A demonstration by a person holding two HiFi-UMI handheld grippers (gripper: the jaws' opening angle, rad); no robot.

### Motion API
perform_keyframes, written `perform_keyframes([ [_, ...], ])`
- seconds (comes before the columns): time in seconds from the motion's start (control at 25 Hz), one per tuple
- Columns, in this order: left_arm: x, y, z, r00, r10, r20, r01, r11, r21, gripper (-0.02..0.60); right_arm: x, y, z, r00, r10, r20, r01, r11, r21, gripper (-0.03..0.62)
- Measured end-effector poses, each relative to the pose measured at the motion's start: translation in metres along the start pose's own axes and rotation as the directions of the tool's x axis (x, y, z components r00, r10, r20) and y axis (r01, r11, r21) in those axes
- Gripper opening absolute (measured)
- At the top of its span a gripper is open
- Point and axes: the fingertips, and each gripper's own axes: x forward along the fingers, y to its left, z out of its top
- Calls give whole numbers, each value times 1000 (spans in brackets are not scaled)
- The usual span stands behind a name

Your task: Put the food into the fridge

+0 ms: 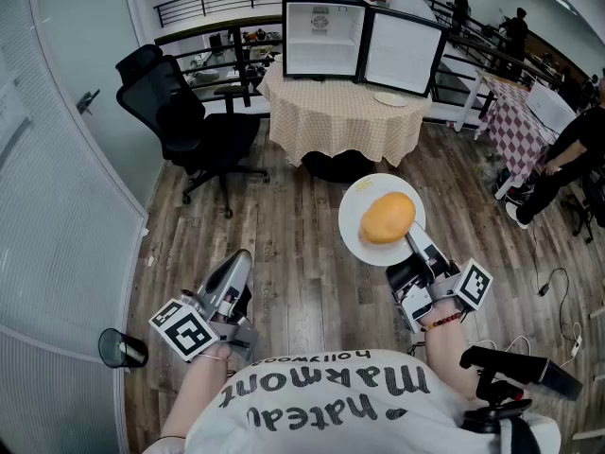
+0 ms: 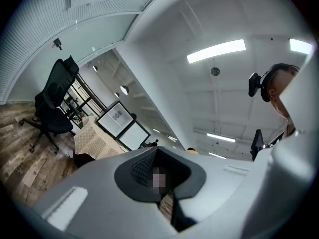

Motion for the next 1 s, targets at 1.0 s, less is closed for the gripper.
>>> perform_keyframes([
  [1.0, -13, 26, 32, 993, -116, 13, 110, 970, 217, -2, 21, -19, -62, 998, -33, 46, 31, 998, 53, 40],
])
